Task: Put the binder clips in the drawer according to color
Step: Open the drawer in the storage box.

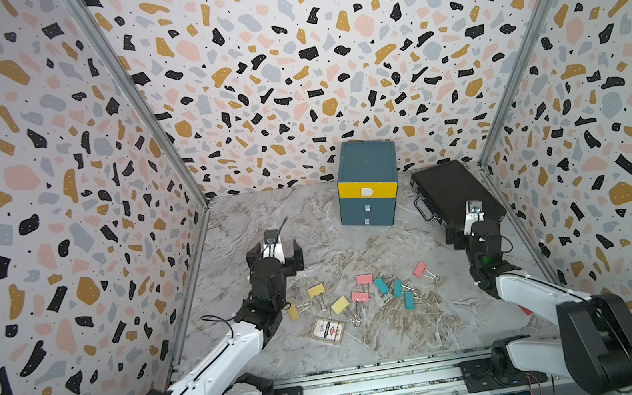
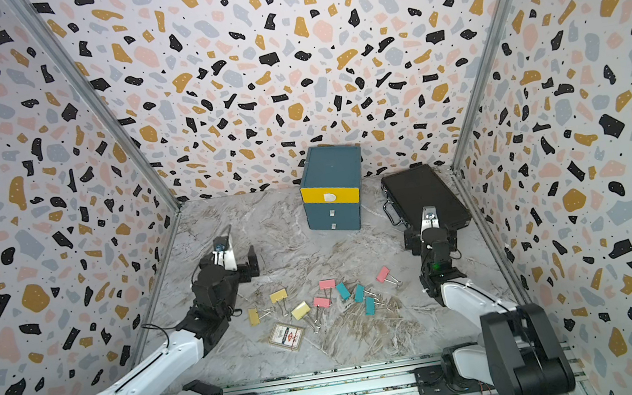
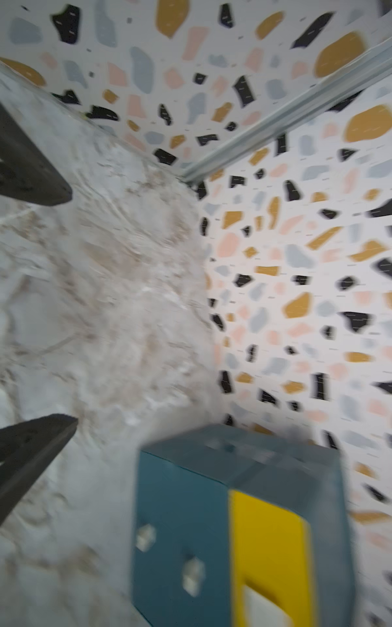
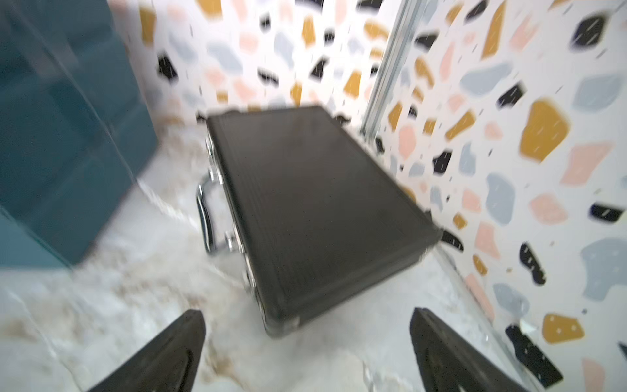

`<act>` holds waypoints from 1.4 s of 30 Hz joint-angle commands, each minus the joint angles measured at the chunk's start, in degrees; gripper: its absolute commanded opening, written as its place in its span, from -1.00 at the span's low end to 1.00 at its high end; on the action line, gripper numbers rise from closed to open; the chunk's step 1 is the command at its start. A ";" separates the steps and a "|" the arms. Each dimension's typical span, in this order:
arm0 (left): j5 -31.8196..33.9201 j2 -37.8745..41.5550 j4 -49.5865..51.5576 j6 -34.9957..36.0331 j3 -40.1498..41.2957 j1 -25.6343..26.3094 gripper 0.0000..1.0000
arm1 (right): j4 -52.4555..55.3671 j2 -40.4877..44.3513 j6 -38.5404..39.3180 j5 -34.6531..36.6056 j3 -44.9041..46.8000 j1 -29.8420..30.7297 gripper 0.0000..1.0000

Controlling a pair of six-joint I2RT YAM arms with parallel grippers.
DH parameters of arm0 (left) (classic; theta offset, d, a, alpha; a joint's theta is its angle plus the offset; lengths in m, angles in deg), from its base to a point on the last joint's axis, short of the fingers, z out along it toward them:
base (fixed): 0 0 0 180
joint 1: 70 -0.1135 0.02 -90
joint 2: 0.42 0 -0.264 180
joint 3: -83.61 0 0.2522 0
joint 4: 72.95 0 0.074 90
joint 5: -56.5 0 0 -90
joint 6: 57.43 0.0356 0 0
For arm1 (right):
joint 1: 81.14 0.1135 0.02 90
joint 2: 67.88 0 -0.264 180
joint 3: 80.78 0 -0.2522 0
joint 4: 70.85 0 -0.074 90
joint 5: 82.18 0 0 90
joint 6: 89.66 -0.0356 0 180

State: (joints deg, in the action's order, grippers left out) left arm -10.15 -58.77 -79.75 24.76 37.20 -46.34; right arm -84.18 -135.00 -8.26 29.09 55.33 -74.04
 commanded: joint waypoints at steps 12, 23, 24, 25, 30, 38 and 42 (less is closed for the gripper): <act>-42.22 -36.03 -17.05 -79.10 -23.25 4.90 0.45 | 48.96 0.51 -34.90 -33.16 -25.24 -2.43 0.46; -33.49 -46.22 -19.15 -84.13 -33.95 10.24 0.27 | 52.56 2.50 -31.96 -43.59 -25.89 -2.34 0.30; -33.04 -46.71 -19.17 -84.07 -34.74 10.19 0.28 | 52.62 2.68 -31.92 -43.99 -25.94 -2.35 0.30; -32.72 -47.38 -19.07 -84.10 -35.59 10.18 0.28 | 52.82 2.77 -31.79 -44.13 -26.07 -2.34 0.30; -33.33 -51.08 -16.60 -84.30 -40.68 10.18 0.31 | 53.86 2.85 -31.41 -45.22 -26.71 -2.30 0.29; -32.45 -52.89 -13.50 -83.24 -43.06 10.10 0.26 | 54.32 3.43 -31.07 -45.84 -26.43 -2.34 0.28; -31.99 -54.44 -13.80 -82.77 -44.15 10.01 0.25 | 53.84 2.96 -31.27 -46.31 -26.02 -2.35 0.28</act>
State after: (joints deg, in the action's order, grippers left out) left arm -43.02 -112.34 -92.21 -59.09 -4.94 -36.18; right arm -30.92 -133.05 -40.35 -16.35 30.02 -76.51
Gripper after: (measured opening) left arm 0.627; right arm 0.641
